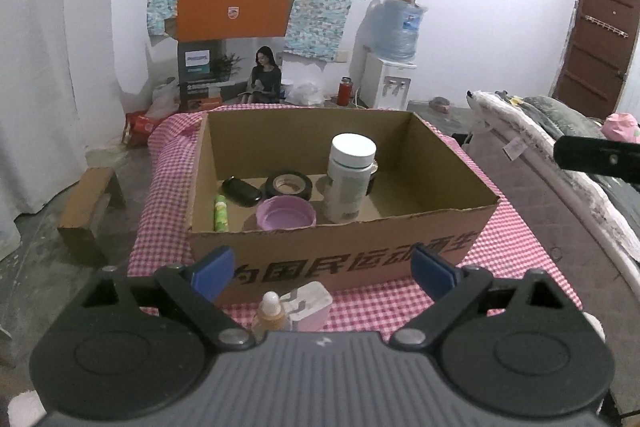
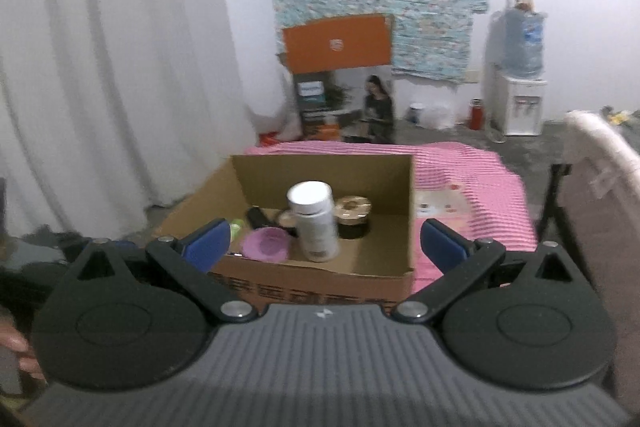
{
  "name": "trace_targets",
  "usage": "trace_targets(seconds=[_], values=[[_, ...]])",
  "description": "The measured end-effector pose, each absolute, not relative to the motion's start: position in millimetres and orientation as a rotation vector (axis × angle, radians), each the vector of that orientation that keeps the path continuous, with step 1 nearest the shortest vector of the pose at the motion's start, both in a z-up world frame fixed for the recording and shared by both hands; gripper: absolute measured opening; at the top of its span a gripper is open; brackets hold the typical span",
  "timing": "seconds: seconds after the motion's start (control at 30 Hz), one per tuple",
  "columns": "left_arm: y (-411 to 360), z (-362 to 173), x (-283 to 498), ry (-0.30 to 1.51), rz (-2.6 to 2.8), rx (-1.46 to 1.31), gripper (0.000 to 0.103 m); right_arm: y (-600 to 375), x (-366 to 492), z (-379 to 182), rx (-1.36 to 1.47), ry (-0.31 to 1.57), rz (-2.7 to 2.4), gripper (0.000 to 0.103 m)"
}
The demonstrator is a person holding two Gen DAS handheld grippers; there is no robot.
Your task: Organize rigid objects
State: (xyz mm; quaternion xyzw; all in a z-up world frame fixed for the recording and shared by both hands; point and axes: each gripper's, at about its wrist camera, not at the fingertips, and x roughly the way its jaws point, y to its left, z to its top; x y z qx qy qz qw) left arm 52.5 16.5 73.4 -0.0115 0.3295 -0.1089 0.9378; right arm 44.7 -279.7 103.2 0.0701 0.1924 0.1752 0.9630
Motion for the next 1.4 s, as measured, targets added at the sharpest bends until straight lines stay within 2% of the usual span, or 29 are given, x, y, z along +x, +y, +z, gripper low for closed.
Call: trace_targets(seconds=[0.37,1.4], values=[[25,67,42,0.667,-0.237,-0.013,0.096,-273,39,91,0.192,0.348,0.391,0.102],[28,5,26,0.763,-0.355,0.045,0.095,-228,82,13,0.363,0.542,0.511,0.100]])
